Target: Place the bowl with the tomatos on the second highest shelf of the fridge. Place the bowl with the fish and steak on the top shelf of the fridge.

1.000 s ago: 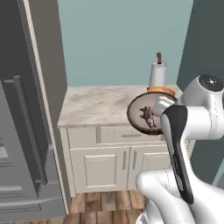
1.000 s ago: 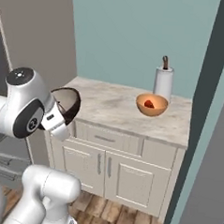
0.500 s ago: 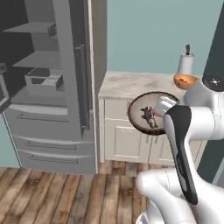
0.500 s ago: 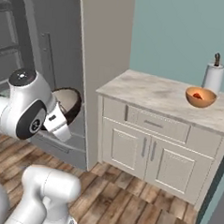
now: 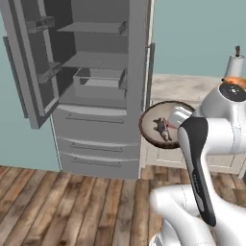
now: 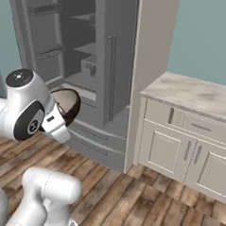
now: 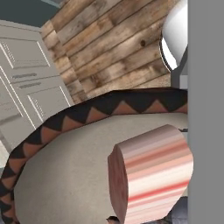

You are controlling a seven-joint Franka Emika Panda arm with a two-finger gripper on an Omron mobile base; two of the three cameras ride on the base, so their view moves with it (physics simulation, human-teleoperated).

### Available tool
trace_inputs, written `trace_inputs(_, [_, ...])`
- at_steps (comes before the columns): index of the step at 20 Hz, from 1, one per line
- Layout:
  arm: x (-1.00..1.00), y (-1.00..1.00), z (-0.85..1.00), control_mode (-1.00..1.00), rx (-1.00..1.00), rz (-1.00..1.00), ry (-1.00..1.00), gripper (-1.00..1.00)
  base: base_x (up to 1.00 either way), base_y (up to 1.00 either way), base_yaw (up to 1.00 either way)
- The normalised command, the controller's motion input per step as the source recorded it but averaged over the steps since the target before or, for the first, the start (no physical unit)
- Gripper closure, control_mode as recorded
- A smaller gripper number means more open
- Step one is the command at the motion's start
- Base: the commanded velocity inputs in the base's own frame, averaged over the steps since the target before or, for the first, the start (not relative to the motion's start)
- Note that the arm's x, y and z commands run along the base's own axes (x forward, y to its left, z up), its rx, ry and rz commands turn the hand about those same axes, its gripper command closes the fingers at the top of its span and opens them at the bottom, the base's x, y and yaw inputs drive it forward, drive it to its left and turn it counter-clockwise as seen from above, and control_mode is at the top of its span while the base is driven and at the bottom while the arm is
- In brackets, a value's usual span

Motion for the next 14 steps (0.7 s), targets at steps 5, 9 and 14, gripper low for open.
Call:
trace_inputs(5, [0.00, 0.00, 0.00, 1.00, 0.00, 0.00, 0.00, 1.00, 0.48, 1.00, -0.08])
trace_inputs(9, [0.00, 0.00, 0.00, 1.00, 0.00, 0.00, 0.00, 1.00, 0.81, 1.00, -0.33])
trace_inputs(14, [0.00, 0.00, 0.00, 1.00, 0.00, 0.00, 0.00, 1.00, 0.85, 0.86, -0.57])
